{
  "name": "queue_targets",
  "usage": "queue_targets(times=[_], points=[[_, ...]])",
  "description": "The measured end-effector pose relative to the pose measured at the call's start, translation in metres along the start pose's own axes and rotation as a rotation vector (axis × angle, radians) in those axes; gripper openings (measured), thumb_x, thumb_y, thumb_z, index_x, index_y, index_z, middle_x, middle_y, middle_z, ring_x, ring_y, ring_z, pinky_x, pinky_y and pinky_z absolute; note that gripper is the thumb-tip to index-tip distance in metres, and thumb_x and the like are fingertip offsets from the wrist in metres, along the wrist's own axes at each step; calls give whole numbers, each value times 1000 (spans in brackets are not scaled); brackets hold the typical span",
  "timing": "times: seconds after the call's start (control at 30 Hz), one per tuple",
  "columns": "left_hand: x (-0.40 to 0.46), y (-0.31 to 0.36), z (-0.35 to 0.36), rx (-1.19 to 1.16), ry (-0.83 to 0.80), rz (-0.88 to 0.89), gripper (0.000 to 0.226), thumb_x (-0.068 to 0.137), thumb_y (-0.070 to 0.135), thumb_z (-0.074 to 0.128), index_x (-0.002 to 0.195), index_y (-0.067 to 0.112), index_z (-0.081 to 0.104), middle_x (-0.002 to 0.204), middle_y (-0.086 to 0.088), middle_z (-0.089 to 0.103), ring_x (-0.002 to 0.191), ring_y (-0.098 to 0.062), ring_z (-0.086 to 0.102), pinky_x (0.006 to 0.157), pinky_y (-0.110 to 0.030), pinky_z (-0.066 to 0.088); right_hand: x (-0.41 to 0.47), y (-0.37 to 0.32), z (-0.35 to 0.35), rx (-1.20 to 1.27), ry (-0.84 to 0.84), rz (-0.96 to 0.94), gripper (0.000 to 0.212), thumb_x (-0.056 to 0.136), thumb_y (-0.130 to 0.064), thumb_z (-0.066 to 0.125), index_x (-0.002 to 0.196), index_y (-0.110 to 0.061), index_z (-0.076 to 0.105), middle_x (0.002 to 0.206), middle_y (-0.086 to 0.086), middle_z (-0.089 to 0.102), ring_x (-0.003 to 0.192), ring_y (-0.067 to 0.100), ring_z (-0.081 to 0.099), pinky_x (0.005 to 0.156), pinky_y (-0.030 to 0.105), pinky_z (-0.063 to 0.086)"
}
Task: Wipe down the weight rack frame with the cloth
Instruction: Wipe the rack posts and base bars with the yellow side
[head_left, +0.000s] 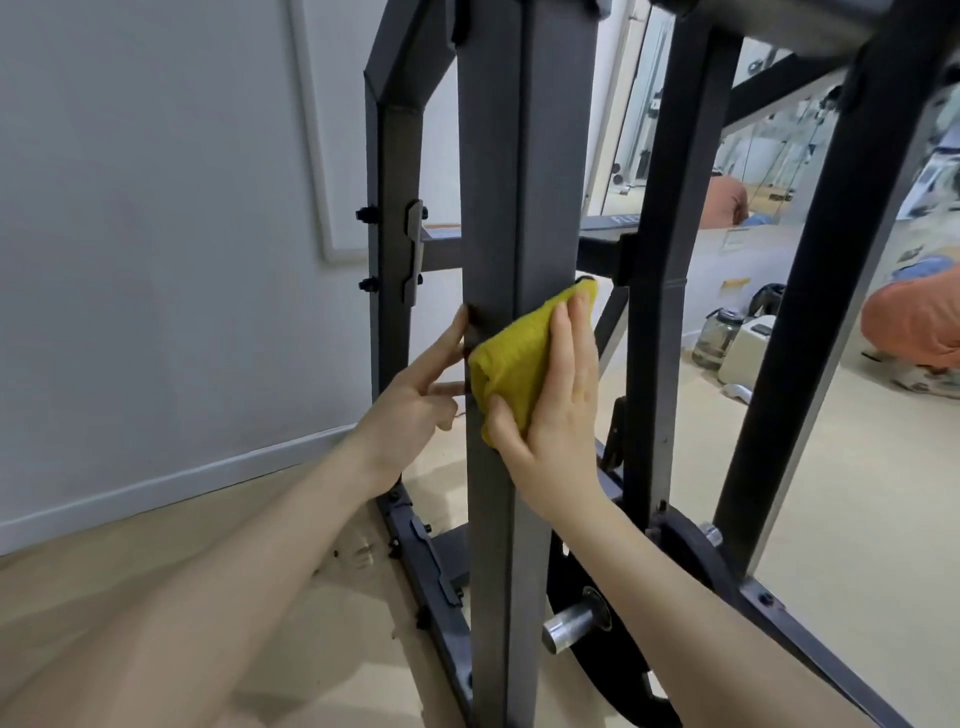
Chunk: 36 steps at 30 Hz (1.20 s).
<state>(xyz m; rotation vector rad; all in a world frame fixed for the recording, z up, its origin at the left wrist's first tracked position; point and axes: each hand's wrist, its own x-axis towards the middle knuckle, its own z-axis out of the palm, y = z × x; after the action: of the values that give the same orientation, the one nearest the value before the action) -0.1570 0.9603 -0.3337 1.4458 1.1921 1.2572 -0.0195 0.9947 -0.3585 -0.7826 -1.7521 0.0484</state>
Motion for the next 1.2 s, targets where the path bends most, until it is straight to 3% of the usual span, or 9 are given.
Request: queue_targets(times=[0.2, 0.37, 0.43, 0.53, 0.63, 0.77, 0.93, 1.1, 1.2], points=[[-3, -5, 8, -62, 12, 36, 94, 59, -4, 38, 130, 56, 28, 132, 9, 51, 115, -18, 55, 98, -51, 42, -2, -4, -7, 26, -83, 135, 86, 83, -22, 59, 150, -9, 7, 157, 12, 2, 142, 4, 0, 112, 10, 6], [-7, -28, 11, -142, 38, 23, 92, 61, -6, 36, 137, 45, 31, 141, 6, 47, 122, -15, 52, 103, -40, 44, -10, -3, -5, 89, -80, 163, 93, 84, -27, 63, 145, -20, -7, 158, -2, 0, 141, 15, 19, 109, 24, 32], [-14, -43, 17, -137, 26, -11, 92, 60, -7, 34, 132, 52, 34, 134, 8, 52, 118, -15, 55, 102, -36, 45, -37, 6, -9, 141, -169, 304, 98, 81, -36, 63, 143, -30, -14, 144, -29, 22, 122, 5, 41, 95, 12, 39], [-25, -58, 26, -71, 2, -47, 98, 57, -8, 34, 128, 59, 30, 136, 13, 47, 122, -14, 52, 106, -43, 41, -83, 17, -10, 140, -315, 467, 106, 81, -38, 67, 146, -29, -16, 109, -20, 48, 96, -4, 51, 85, 16, 46], [-27, -63, 31, -44, -18, -52, 103, 65, -19, 33, 138, 53, 17, 133, 26, 40, 124, -7, 48, 106, -37, 40, -89, 15, -12, 165, -294, 496, 97, 87, -25, 66, 151, -17, -7, 114, -14, 46, 95, -11, 42, 84, 9, 34], [-33, -70, 39, -76, -48, -43, 104, 65, -17, 36, 142, 47, 10, 129, 34, 41, 122, 4, 45, 92, -27, 43, -56, 10, -12, 170, -148, 407, 92, 88, -23, 64, 150, -15, -5, 139, 5, 40, 120, 10, 41, 91, 10, 28], [-35, -80, 38, -118, -59, -57, 104, 56, -9, 38, 137, 53, 14, 138, 27, 40, 127, -3, 43, 99, -33, 37, -92, 22, -3, 361, -242, 494, 104, 81, -14, 71, 142, -30, -12, 124, -41, 28, 114, -22, 36, 96, 3, 31], [-36, -75, 38, -65, -62, -106, 107, 57, -2, 44, 138, 59, 10, 152, 12, 27, 139, -12, 29, 108, -33, 36, -112, 26, -8, 323, -318, 590, 104, 83, -18, 71, 145, -31, -11, 116, -35, 30, 101, -16, 42, 83, -4, 31], [-37, -73, 32, -94, -74, -116, 100, 61, -1, 42, 137, 60, 18, 147, 19, 34, 135, -6, 35, 112, -43, 32, -76, 9, -11, 316, -195, 426, 91, 84, -8, 67, 138, -32, -2, 133, -29, 26, 121, -25, 26, 100, 1, 22]])
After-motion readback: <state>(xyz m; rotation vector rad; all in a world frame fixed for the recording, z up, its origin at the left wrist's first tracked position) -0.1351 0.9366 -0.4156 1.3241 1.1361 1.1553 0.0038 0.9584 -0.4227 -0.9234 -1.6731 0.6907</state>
